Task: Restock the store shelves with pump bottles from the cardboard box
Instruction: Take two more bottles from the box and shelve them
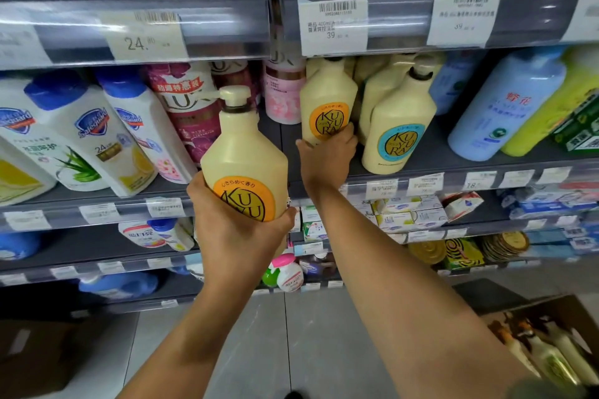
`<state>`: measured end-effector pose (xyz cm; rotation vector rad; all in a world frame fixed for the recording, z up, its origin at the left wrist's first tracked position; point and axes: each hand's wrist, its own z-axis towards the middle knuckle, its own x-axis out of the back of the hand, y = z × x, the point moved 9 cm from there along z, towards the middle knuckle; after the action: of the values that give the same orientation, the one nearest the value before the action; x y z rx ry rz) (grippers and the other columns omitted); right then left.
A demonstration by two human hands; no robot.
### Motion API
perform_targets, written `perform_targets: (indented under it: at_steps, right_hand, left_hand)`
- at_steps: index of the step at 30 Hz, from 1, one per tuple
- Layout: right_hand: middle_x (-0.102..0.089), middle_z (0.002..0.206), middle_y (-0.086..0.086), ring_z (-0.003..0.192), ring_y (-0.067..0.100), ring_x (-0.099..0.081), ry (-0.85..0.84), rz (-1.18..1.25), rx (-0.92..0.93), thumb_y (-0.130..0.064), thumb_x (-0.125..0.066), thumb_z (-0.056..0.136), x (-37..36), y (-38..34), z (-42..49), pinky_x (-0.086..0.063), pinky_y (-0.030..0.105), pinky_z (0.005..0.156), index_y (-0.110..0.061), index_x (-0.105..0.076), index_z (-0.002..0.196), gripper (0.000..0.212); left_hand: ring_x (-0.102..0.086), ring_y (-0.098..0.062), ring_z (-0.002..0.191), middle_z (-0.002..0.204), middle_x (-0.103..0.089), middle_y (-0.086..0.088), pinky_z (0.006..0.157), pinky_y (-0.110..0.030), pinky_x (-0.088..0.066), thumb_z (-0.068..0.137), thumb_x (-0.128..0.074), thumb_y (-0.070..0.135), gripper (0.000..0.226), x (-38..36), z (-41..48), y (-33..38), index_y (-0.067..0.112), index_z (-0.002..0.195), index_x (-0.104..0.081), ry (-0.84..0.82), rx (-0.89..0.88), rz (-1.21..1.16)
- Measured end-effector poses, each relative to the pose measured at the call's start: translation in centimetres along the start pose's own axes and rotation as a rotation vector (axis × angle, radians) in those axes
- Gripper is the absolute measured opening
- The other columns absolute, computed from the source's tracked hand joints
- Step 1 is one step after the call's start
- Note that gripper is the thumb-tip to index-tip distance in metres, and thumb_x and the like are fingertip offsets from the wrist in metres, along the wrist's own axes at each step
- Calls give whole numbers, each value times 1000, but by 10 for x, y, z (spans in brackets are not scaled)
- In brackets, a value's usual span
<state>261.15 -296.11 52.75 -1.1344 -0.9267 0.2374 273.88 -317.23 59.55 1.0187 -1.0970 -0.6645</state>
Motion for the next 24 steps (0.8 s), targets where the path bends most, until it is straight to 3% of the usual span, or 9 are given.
perform_targets:
  at_steps: [3,12,16,18,20,24]
  right_hand:
    - [-46,129,14,121,30,-46,14,-49,8,-40,-85,64,0,1,8,-48,39,90,-2,-35,135,95]
    - [-53,122,13,111,27,-55,17,-145,18,-43,-83,66,-1,-4,26,-49,32,80,-3,-41,123,81]
    - [-51,126,17,115,29,-52,-69,-161,13,-39,-83,67,-4,-6,26,-44,31,91,2,-39,126,85]
    - [-49,130,19,119,31,-49,-169,-154,63,-30,-81,73,0,-11,15,-39,32,97,4,-36,133,82]
    - [-50,131,15,121,29,-47,-263,-99,120,-17,-71,82,19,-14,-6,-40,33,94,-2,-40,134,63]
    - [-59,118,10,104,22,-59,-161,-63,423,-15,-63,86,107,-4,-47,-50,31,80,-8,-55,122,38]
  left_hand:
    - [-46,-10,98,114,-42,6,63,-3,-33,51,-92,21,104,-1,0,-1,17,133,-28,-4,-5,6]
    - [-44,-10,99,114,-40,7,65,-5,-33,50,-93,21,105,-10,-2,-5,16,133,-28,-1,-22,47]
    - [-45,-6,95,114,-42,6,63,4,-36,50,-93,21,103,-21,2,2,15,132,-30,9,-49,30]
    - [-44,2,84,113,-42,6,64,9,-31,51,-92,20,101,-29,4,9,14,131,-31,6,-56,23]
    - [-48,10,88,112,-43,6,65,9,-32,50,-92,21,100,-39,12,15,12,129,-31,6,-68,9]
    - [-49,-8,103,117,-45,5,73,5,-35,47,-93,29,105,-64,33,17,12,131,-30,18,-70,-8]
